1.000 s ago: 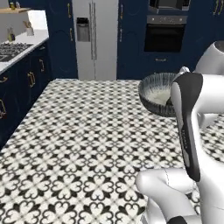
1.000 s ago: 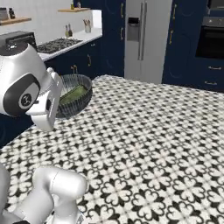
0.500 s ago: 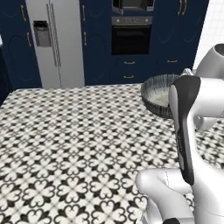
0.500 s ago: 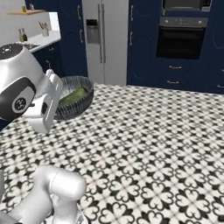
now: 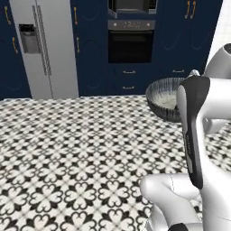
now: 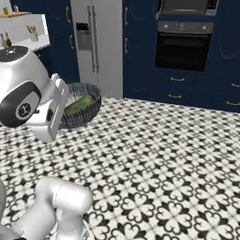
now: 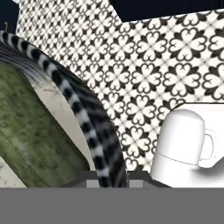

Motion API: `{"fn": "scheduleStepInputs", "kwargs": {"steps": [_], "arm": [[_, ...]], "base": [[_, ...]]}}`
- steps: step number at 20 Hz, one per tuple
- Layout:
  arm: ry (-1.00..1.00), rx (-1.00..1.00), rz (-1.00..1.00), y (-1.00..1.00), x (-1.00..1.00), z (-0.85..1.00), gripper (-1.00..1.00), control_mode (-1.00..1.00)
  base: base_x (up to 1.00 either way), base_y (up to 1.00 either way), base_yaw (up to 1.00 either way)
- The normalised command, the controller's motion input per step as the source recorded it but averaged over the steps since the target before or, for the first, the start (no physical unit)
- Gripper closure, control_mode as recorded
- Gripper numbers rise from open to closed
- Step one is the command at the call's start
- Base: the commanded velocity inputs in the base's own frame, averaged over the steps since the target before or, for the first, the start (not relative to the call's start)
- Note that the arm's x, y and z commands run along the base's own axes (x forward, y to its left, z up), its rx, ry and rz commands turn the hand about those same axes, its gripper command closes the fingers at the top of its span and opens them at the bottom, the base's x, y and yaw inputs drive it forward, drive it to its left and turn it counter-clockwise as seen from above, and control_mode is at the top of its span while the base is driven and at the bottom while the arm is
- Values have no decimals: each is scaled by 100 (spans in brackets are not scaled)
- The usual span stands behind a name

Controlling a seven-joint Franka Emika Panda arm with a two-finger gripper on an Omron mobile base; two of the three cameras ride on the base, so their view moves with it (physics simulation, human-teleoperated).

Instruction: Pick the cucumber from the sink and place it in the bowl. Then pick the bowl and place it in the microwave. Then close the microwave door and press the start button.

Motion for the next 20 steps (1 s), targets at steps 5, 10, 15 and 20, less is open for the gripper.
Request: {"fn": "scheduleStepInputs", "kwargs": {"steps": [5,10,15,20], "arm": [[0,0,0,0,0,0,100,100],[0,0,0,0,0,0,100,100],[0,0,0,0,0,0,100,100],[0,0,0,0,0,0,100,100]], "base": [[100,-88,27],[100,-77,26],[100,-76,26],[100,-97,25]]}}
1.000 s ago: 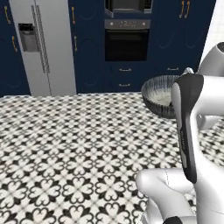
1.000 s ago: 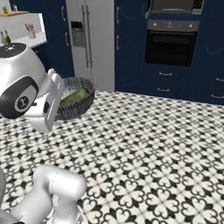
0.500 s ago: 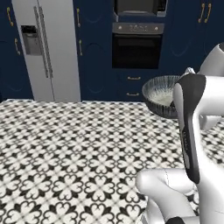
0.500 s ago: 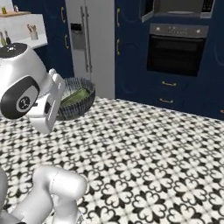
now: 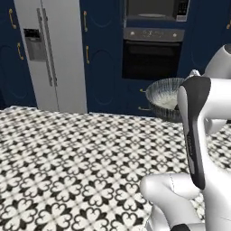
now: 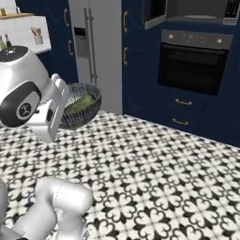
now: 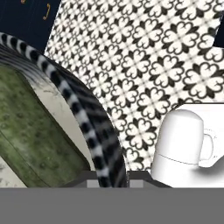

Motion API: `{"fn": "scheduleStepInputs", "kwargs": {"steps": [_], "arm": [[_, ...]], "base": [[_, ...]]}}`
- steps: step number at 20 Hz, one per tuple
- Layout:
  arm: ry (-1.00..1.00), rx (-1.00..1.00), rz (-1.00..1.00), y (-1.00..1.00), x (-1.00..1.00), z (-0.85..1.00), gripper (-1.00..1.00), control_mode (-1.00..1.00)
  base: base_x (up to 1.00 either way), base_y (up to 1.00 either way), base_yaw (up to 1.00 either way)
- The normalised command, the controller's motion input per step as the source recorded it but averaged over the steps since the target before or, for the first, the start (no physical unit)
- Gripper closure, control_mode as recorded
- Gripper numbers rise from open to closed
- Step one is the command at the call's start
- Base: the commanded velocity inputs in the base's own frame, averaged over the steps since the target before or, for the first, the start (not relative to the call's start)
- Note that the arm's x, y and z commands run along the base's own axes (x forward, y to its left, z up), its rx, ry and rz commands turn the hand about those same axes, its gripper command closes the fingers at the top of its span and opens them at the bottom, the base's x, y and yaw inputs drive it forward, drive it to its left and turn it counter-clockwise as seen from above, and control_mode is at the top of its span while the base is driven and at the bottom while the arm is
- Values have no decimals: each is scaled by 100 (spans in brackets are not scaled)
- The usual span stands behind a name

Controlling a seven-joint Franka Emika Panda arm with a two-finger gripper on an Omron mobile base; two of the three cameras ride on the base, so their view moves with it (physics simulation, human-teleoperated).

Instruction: Pick the cucumber from the sink and place it in the bowl. Then pick the bowl and place it in the microwave. Then close the microwave door and press the start button.

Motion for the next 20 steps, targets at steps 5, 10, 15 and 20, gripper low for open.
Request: {"fn": "scheduleStepInputs", "kwargs": {"steps": [5,10,15,20], "arm": [[0,0,0,0,0,0,100,100],[0,0,0,0,0,0,100,100],[0,0,0,0,0,0,100,100],[0,0,0,0,0,0,100,100]], "base": [[86,-100,20],[38,-100,6],[95,-100,19],[100,-99,31]]}}
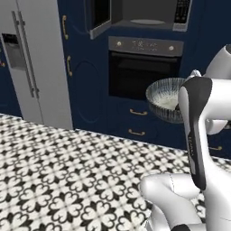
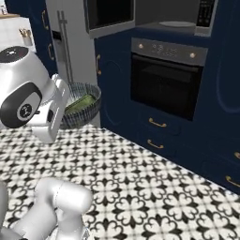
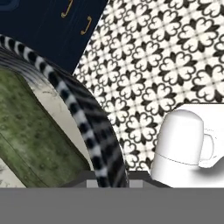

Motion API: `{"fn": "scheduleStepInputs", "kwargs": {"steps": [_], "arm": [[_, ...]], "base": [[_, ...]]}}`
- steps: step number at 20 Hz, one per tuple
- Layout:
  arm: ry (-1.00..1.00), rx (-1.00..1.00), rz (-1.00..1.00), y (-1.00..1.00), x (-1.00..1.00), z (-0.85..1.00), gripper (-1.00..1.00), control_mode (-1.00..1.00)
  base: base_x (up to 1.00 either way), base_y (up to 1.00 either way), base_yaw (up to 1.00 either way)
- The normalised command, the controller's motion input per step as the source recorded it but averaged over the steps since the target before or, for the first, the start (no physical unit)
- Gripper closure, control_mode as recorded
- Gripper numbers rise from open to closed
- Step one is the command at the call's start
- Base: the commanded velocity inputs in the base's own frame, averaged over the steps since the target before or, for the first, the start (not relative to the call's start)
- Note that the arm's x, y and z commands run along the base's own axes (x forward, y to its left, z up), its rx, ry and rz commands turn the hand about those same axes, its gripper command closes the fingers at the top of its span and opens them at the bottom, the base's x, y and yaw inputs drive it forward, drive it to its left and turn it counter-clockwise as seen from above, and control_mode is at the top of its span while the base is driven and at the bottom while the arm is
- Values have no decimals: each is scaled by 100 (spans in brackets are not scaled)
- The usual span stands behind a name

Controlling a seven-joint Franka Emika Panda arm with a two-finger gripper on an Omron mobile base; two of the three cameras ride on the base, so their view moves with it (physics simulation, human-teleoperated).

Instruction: Pick the cucumber from the sink and place it in the bowl. Then pick the bowl and place it in the microwave. Then close the microwave door and press the start button.

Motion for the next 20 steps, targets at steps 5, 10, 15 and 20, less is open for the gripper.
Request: {"fn": "scheduleStepInputs", "kwargs": {"steps": [5,10,15,20], "arm": [[0,0,0,0,0,0,100,100],[0,0,0,0,0,0,100,100],[0,0,0,0,0,0,100,100],[0,0,0,0,0,0,100,100]], "base": [[100,-100,31],[100,-100,30],[100,-87,28],[100,-77,25]]}}
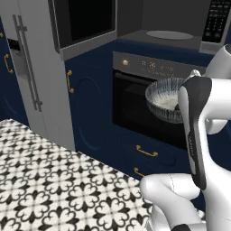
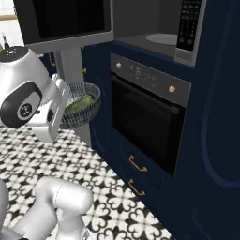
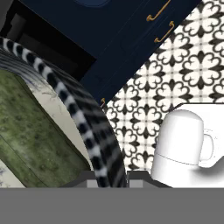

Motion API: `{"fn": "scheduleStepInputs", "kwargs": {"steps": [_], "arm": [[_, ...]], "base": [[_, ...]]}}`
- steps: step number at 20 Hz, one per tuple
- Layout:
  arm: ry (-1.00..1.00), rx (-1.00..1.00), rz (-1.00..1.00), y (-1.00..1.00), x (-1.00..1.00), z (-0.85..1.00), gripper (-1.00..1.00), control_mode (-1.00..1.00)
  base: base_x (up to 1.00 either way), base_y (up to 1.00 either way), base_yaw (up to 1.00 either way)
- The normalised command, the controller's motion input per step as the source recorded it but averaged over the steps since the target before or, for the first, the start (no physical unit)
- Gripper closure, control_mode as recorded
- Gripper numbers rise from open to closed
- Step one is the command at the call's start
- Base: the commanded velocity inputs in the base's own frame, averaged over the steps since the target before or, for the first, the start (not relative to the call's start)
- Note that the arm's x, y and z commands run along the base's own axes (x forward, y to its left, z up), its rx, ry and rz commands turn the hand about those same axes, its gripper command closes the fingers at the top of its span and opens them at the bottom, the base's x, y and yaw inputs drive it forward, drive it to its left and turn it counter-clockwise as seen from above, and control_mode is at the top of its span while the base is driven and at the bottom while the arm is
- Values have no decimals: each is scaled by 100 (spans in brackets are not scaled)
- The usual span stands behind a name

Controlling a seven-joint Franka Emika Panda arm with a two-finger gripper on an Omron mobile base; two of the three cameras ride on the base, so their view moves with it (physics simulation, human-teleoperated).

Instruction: Pick the cucumber from the sink and place it in the bowl. Then pick the bowl and place it in the microwave. Then close the microwave door and press the start button.

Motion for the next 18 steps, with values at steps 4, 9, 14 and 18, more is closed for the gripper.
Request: {"fn": "scheduleStepInputs", "kwargs": {"steps": [4,9,14,18], "arm": [[0,0,0,0,0,0,100,100],[0,0,0,0,0,0,100,100],[0,0,0,0,0,0,100,100],[0,0,0,0,0,0,100,100]], "base": [[100,-7,7],[98,2,0],[72,13,0],[60,15,-1]]}}
